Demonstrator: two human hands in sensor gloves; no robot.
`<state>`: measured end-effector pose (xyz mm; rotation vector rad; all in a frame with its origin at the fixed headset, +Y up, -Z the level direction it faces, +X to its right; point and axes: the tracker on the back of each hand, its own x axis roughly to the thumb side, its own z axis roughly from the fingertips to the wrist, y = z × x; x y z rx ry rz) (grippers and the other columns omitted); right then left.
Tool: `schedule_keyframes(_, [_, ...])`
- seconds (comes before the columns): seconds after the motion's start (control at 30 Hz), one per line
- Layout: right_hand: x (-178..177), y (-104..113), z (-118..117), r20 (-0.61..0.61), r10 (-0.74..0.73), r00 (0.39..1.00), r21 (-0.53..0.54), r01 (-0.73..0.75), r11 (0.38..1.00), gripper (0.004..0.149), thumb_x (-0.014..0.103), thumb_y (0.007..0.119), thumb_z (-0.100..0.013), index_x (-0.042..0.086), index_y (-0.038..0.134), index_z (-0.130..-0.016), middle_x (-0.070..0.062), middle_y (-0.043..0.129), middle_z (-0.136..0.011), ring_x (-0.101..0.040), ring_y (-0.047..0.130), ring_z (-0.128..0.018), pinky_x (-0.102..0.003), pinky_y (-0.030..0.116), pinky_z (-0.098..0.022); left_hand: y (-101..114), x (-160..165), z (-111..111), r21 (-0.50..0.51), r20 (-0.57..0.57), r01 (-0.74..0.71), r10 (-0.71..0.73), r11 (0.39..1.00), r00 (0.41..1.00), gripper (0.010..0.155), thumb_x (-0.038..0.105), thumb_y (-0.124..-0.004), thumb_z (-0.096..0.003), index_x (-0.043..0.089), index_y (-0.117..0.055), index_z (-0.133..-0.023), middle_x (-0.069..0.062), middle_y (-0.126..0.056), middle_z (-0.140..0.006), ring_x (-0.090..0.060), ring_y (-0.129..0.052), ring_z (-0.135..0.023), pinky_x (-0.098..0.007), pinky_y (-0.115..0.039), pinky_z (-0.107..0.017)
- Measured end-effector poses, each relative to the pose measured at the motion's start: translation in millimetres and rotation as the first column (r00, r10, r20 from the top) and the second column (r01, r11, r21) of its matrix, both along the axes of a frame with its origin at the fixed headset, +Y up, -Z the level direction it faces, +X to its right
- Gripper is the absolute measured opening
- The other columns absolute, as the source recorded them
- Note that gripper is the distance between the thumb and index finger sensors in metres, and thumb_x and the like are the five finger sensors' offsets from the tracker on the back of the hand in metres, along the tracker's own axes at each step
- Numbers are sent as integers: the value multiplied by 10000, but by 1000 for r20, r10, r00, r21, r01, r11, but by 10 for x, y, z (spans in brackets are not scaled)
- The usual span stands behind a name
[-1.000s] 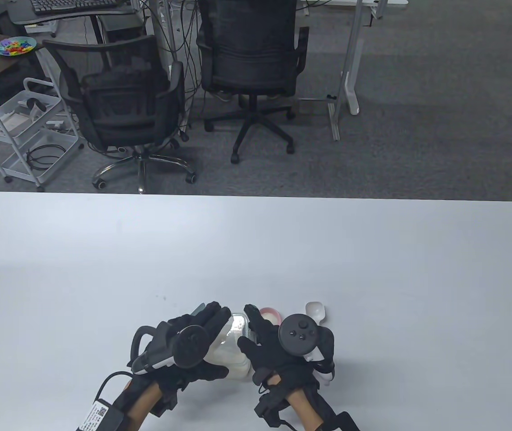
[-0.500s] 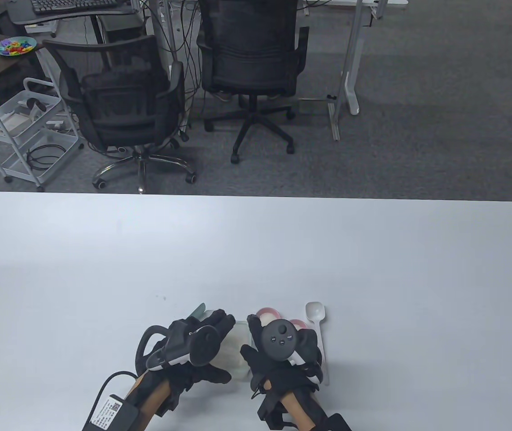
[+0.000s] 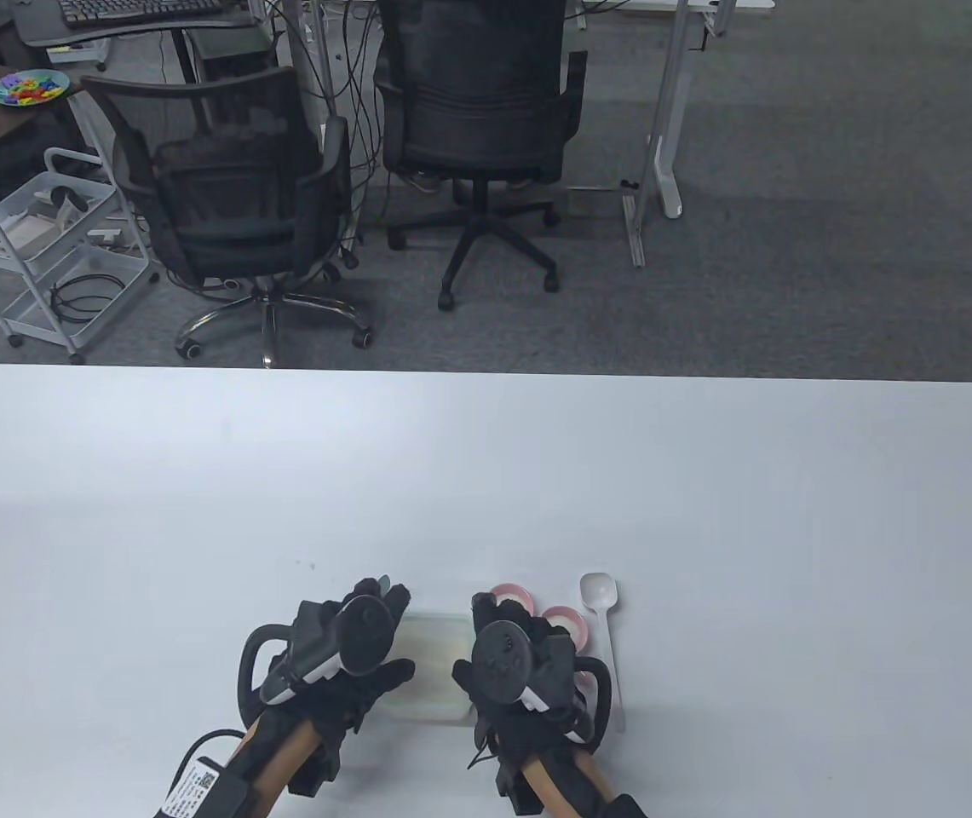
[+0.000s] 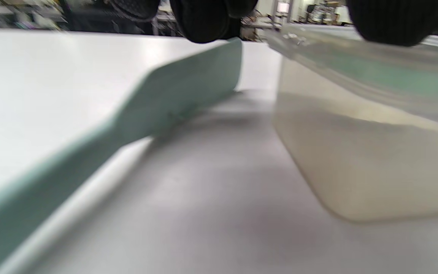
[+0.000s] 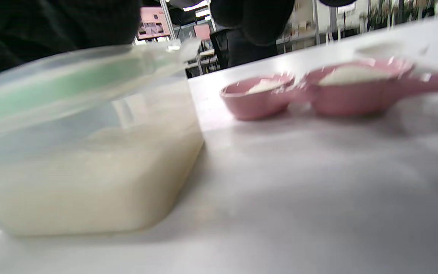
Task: Scoop white sugar with coffee spoon and level it off using dessert spatula
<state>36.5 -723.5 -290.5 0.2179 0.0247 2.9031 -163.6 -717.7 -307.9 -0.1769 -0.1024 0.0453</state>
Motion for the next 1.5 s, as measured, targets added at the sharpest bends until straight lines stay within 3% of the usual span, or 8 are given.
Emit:
schedule_keyframes(0.17, [-152, 36, 105, 2, 111, 994, 100, -111, 989, 795, 420, 839, -487, 145, 459, -1128, -158, 638, -1072, -358, 735, -877, -696, 481, -735, 62, 34, 69, 36, -95, 40, -36, 999, 995, 788, 591, -850, -435, 446, -451, -1099, 85, -723, -1040, -197, -884, -876, -537, -679, -753])
schedule_keyframes(0.33, [-216, 0, 128, 12, 100, 995, 85, -100, 991, 650, 356, 802, -505, 104, 601, -1070, -168, 849, -947, -326, 916, -720, -660, 592, -684, 19, 20, 53, -29, -121, -40, 36, 999, 992, 678, 533, -834, -466, 444, -542, -1071, 119, -909, -914, -157, -1022, -753, -463, -784, -690])
schedule_keyframes(0.8, [-89, -32, 63, 29, -61, 998, 9, 60, 998, 590, 337, 823, -497, 96, 684, -1017, -181, 935, -892, -282, 1034, -652, -553, 739, -651, -33, 38, 59, -40, -117, -109, 104, 993, 988, 600, 430, -807, -486, 401, -600, -1048, 98, -981, -830, -126, -1067, -699, -409, -823, -679])
schedule_keyframes(0.93, [-25, -19, 43, -17, -72, 997, -26, 71, 997, 689, 401, 815, -492, 125, 587, -1080, -206, 749, -1037, -380, 855, -847, -665, 578, -700, -16, 9, 84, -68, -85, -36, 30, 997, 996, 649, 549, -759, -497, 434, -509, -1085, 99, -860, -983, -200, -972, -849, -484, -734, -731])
schedule_keyframes(1.07, [74, 183, 83, -48, -16, 999, 76, 20, 997, 816, 512, 743, -497, 203, 365, -1150, -217, 365, -1216, -461, 499, -1090, -732, 391, -761, 155, -110, 154, 126, -54, -20, 27, 992, 998, 807, 710, -627, -441, 480, -263, -1124, 31, -353, -1258, -372, -468, -1188, -666, -400, -830])
schedule_keyframes(1.17, [185, 369, 156, -60, -110, 992, 152, 118, 981, 877, 560, 723, -484, 246, 261, -1161, -201, 163, -1249, -512, 262, -1143, -765, 282, -762, 342, -263, 223, 265, -15, -79, 86, 961, 996, 861, 749, -594, -411, 506, -163, -1115, 41, -100, -1261, -412, -185, -1213, -714, -226, -807])
schedule_keyframes(1.27, [262, 482, 200, -69, -135, 988, 194, 146, 970, 905, 596, 706, -472, 282, 210, -1161, -172, 81, -1256, -523, 174, -1147, -780, 223, -755, 435, -381, 281, 349, 15, -99, 100, 932, 995, 889, 777, -576, -388, 524, -114, -1104, 48, 14, -1235, -417, -77, -1200, -726, -160, -786])
schedule_keyframes(1.5, [321, 432, 153, -46, -111, 993, 151, 117, 982, 933, 613, 704, -467, 273, 181, -1160, -170, 53, -1254, -531, 117, -1145, -791, 201, -745, 358, -445, 213, 255, -9, -48, 52, 966, 999, 905, 791, -551, -377, 519, -79, -1100, 24, 70, -1211, -426, -21, -1179, -734, -132, -765])
